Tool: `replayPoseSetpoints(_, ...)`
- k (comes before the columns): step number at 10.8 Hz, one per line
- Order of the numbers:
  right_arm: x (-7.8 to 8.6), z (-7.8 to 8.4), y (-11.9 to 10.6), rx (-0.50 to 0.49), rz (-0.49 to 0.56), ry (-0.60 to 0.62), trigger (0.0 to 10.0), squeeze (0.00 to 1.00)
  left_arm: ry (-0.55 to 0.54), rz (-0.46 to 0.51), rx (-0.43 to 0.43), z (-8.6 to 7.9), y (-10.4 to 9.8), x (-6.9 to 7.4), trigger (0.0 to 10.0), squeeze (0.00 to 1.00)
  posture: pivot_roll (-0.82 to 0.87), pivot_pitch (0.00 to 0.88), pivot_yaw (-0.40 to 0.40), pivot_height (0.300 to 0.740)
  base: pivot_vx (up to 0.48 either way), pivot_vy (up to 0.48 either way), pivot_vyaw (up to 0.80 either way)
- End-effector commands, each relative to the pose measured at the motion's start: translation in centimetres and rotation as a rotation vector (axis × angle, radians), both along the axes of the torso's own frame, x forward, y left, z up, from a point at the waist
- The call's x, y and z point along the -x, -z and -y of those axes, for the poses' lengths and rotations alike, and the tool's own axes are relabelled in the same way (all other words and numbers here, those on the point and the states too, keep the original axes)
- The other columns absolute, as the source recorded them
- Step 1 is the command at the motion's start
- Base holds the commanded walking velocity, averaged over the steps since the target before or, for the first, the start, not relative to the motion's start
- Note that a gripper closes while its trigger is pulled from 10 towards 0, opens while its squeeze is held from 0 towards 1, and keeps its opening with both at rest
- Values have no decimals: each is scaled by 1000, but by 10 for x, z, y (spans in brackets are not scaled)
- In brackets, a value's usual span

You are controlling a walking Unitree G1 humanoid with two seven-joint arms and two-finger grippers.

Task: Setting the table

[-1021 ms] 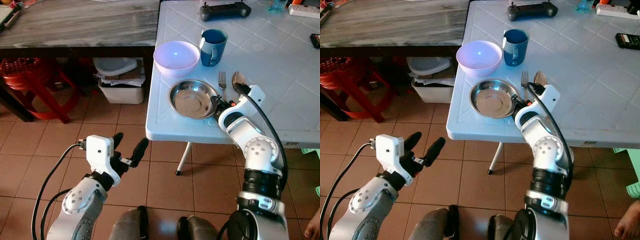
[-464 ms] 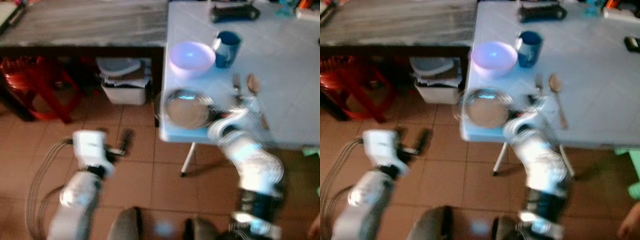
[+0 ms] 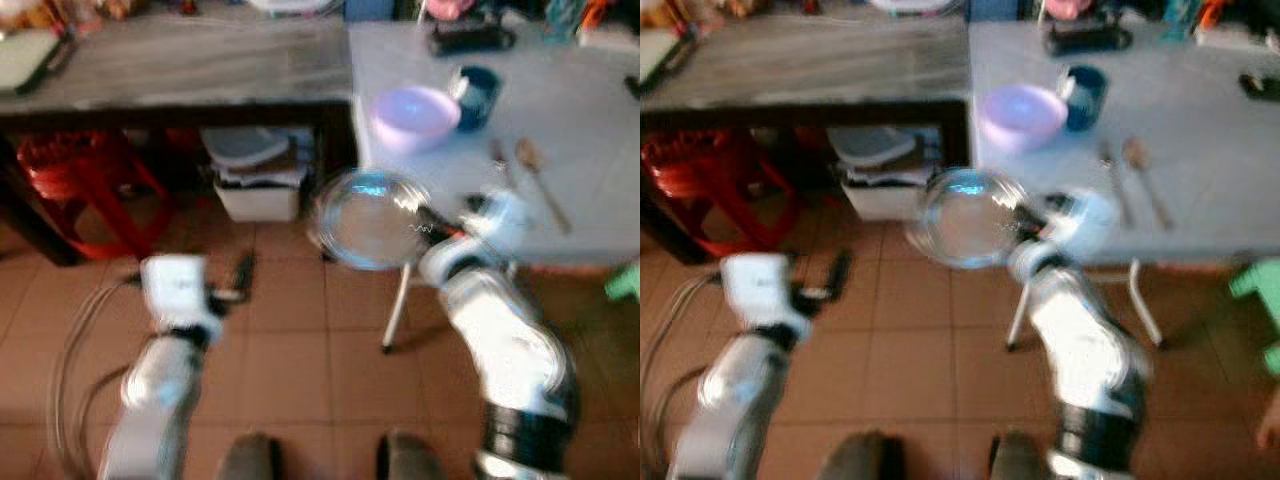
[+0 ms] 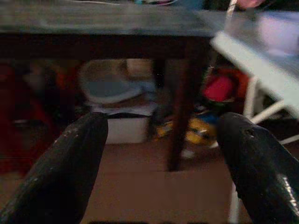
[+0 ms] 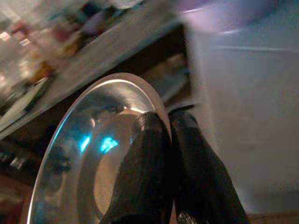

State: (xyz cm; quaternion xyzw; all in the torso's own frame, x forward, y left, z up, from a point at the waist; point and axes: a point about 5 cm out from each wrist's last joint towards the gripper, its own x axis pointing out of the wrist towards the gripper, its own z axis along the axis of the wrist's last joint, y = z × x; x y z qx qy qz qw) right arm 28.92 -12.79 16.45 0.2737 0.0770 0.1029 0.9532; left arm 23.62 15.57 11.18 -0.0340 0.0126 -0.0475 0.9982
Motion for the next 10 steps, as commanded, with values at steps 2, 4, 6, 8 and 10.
replayPoseSetpoints(2, 2, 11, -11, 85, 90, 51, 0, 0, 0, 18, -15, 3, -2, -1, 10000, 0, -7, 85, 39, 740, 366, 309, 0)
replayPoseSetpoints(4, 2, 12, -11, 128, 120, 58, 0, 0, -26, 19, -38, 1, -1, -3, 10000, 0, -6, 75, 40, 740, 420, 131, 0)
replayPoseSetpoints(6, 2, 13, -12, 191, 163, 63, 0, 0, -46, 16, -41, 0, 1, -5, 10000, 0, -11, 55, 39, 740, 480, 0, 0)
replayPoseSetpoints(8, 1, 15, -11, 221, 183, 72, 0, 0, -48, 21, -34, 3, 0, -9, 10000, 0, -19, 43, 42, 740, 480, 0, 0)
replayPoseSetpoints(10, 1, 15, -11, 233, 197, 76, 0, 0, -43, 30, -51, 3, -1, -11, 10000, 0, -24, 42, 45, 740, 480, 0, 0)
